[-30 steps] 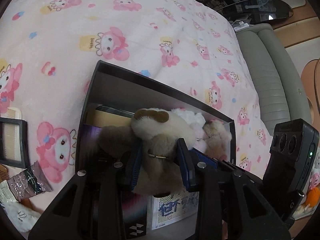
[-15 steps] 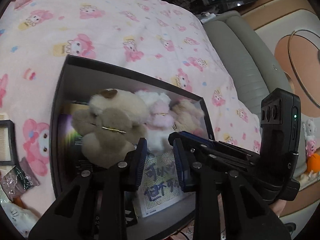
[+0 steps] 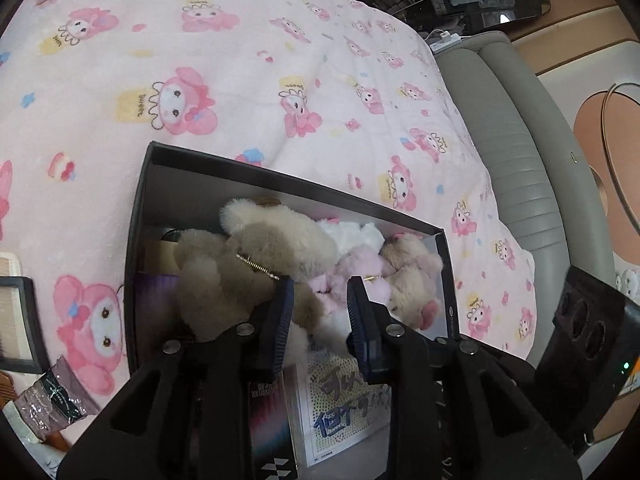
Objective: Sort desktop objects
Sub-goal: 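Lower the plush dog into the box beside the other plush toys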
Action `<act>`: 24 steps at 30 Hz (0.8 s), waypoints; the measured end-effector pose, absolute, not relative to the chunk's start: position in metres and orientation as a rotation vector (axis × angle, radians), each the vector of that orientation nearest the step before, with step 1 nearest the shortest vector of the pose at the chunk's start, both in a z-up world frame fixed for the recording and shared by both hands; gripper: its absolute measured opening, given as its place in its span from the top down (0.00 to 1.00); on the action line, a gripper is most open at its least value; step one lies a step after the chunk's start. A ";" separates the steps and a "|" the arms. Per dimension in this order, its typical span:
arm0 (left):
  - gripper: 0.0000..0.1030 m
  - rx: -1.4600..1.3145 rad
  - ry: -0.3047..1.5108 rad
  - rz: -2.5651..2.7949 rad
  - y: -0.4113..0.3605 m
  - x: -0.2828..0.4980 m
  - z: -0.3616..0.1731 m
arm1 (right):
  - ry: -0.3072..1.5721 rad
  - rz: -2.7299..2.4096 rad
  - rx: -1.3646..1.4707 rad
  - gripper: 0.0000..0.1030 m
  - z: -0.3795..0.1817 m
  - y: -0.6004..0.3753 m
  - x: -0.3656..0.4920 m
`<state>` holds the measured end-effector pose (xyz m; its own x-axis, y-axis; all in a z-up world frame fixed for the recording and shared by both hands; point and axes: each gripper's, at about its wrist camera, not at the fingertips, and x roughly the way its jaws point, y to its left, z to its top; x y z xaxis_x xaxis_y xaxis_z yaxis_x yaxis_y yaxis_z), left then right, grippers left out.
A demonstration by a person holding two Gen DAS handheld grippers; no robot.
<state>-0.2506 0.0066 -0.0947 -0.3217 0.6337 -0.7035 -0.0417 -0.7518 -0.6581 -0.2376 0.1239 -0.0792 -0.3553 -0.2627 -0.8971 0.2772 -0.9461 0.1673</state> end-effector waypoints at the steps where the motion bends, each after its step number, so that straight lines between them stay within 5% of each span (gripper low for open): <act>1: 0.72 -1.486 -0.774 2.116 0.003 -0.245 -0.093 | 0.008 -2.301 1.562 0.83 -0.082 0.121 -0.237; 24: 0.70 -1.449 -0.762 2.140 -0.013 -0.221 -0.089 | 0.080 -2.268 1.586 0.85 -0.119 0.093 -0.259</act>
